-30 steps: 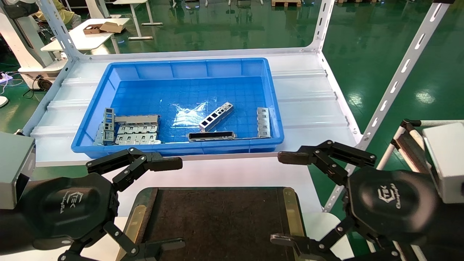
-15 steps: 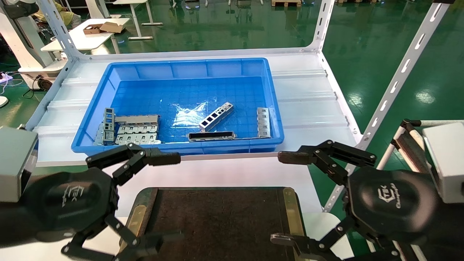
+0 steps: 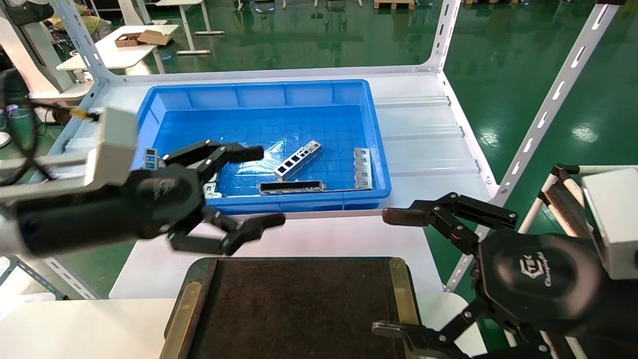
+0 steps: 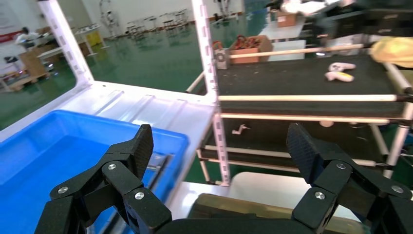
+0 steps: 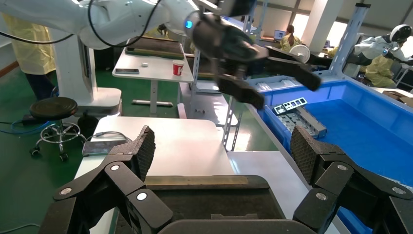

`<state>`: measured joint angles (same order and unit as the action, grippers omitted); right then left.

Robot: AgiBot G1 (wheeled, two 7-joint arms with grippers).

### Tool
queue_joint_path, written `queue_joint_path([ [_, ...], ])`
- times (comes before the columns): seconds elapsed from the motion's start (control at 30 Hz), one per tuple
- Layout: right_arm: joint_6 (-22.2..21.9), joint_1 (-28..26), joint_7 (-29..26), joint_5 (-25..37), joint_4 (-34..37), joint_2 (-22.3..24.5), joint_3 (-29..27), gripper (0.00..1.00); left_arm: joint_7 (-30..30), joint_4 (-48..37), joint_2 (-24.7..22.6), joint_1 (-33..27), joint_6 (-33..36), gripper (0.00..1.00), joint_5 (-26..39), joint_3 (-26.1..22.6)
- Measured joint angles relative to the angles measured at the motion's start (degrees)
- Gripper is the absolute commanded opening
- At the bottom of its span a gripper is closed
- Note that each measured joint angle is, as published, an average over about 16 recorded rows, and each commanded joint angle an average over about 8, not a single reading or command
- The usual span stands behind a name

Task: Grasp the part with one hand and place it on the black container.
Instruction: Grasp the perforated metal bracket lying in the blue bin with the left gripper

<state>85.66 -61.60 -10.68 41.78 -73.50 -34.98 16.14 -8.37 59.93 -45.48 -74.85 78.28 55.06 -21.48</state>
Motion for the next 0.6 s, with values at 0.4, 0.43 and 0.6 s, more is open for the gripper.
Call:
queue_joint_path([
  [0.4, 0.0, 0.0, 0.0, 0.0, 0.0, 0.0, 0.1, 1.0, 5.3, -18.9, -11.6, -11.6, -8.4, 1.0, 10.9, -4.6],
  [0.43, 0.0, 0.0, 0.0, 0.0, 0.0, 0.0, 0.1, 1.0, 5.8, -20.7, -12.7, -12.5, -9.2, 1.0, 11.6, -5.0],
  [0.6, 0.0, 0.0, 0.0, -0.1, 0.0, 0.0, 0.1, 1.0, 8.2, -30.0, -17.6, -16.6, -13.2, 1.0, 14.6, -6.3],
])
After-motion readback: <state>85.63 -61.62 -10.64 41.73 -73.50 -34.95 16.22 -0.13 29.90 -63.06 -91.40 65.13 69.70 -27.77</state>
